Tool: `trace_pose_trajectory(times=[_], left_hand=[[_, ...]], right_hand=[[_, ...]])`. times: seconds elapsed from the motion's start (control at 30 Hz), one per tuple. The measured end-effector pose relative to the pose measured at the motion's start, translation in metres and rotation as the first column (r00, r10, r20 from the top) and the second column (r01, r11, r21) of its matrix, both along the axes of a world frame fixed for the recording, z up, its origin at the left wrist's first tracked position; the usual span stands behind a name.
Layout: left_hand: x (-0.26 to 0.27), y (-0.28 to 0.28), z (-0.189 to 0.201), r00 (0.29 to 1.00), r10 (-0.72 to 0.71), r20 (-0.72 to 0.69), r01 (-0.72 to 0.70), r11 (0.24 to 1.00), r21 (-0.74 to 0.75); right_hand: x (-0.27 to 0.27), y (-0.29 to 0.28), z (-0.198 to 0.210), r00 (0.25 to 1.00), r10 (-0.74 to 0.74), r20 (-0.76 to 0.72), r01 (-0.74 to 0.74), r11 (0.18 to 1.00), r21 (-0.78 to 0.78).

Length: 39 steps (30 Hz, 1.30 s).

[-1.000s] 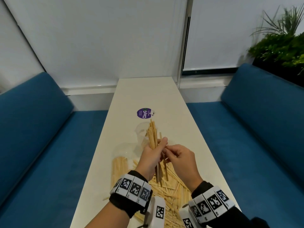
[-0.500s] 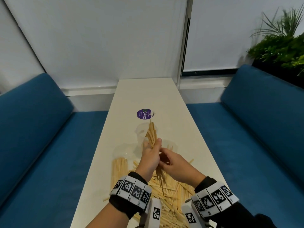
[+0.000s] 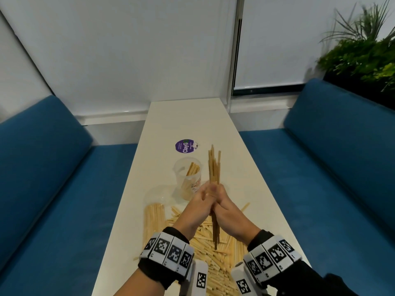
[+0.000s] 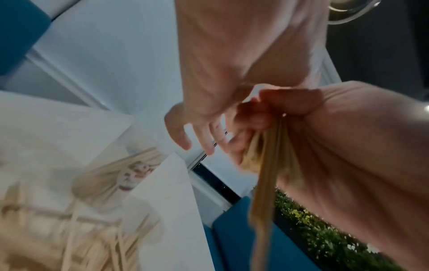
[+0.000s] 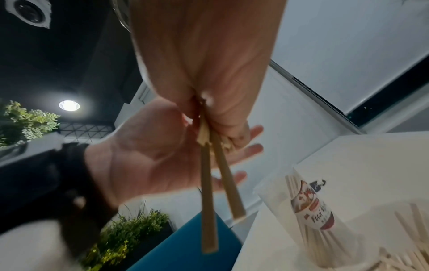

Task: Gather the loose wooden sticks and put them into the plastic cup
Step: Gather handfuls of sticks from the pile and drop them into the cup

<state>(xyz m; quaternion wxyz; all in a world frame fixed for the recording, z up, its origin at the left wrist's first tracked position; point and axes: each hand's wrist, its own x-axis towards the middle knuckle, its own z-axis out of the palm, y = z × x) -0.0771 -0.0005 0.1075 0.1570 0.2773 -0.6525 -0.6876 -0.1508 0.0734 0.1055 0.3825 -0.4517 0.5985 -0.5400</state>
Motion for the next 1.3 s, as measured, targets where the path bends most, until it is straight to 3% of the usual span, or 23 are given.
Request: trace_pose_trajectory(times=[0.07, 0.1, 0.2, 0.27, 0.33, 0.5, 0.7, 0.87, 1.0, 1.13, 1.3], left_hand=[[0.007, 0.0, -0.013, 0.999, 0.022, -0.025, -0.016, 0.974, 0.225], [0.009, -0.001, -0.021, 0.998, 0.056, -0.02, -0.045, 0.923, 0.381], [0.01, 0.002, -0.038, 0.988, 0.135, 0.069, -0.142, 0.666, 0.732], [0.007, 0.01, -0.034, 0.977, 0.209, 0.04, -0.146, 0.525, 0.838], [0.003, 0.013, -0.026, 0.958, 0.283, -0.043, -0.092, 0.448, 0.89], [0.001, 0.008, -0.017, 0.919, 0.363, -0.152, -0.055, 0.502, 0.863], [0.001, 0.008, -0.027, 0.931, 0.347, -0.116, -0.088, 0.519, 0.85], [0.0, 0.012, -0.027, 0.977, 0.206, -0.06, -0.069, 0.563, 0.824], [0.005, 0.009, -0.033, 0.994, 0.032, 0.103, -0.1, 0.642, 0.76], [0.003, 0.011, -0.038, 0.989, -0.026, 0.148, -0.11, 0.546, 0.831], [0.004, 0.007, -0.03, 0.988, 0.151, 0.019, -0.076, 0.388, 0.918]], right_hand=[[-0.004, 0.0, 0.007, 0.997, -0.068, 0.021, 0.069, 0.995, -0.078], [-0.005, 0.0, 0.01, 0.995, -0.097, 0.039, 0.101, 0.987, -0.122], [-0.005, -0.003, 0.018, 0.99, -0.128, 0.058, 0.138, 0.965, -0.224], [-0.002, -0.005, 0.019, 0.991, -0.127, 0.043, 0.134, 0.96, -0.247], [0.002, -0.005, 0.015, 0.993, -0.113, 0.017, 0.113, 0.965, -0.238], [0.005, 0.001, 0.011, 0.997, -0.078, 0.008, 0.078, 0.986, -0.146], [0.002, -0.006, 0.021, 0.982, -0.128, 0.14, 0.16, 0.958, -0.24], [0.004, -0.014, 0.024, 0.93, -0.239, 0.281, 0.302, 0.931, -0.207], [0.0, -0.015, 0.03, 0.874, -0.259, 0.411, 0.36, 0.913, -0.19], [-0.002, -0.016, 0.038, 0.851, -0.273, 0.449, 0.409, 0.88, -0.24], [-0.003, -0.014, 0.032, 0.89, -0.242, 0.386, 0.361, 0.891, -0.275]])
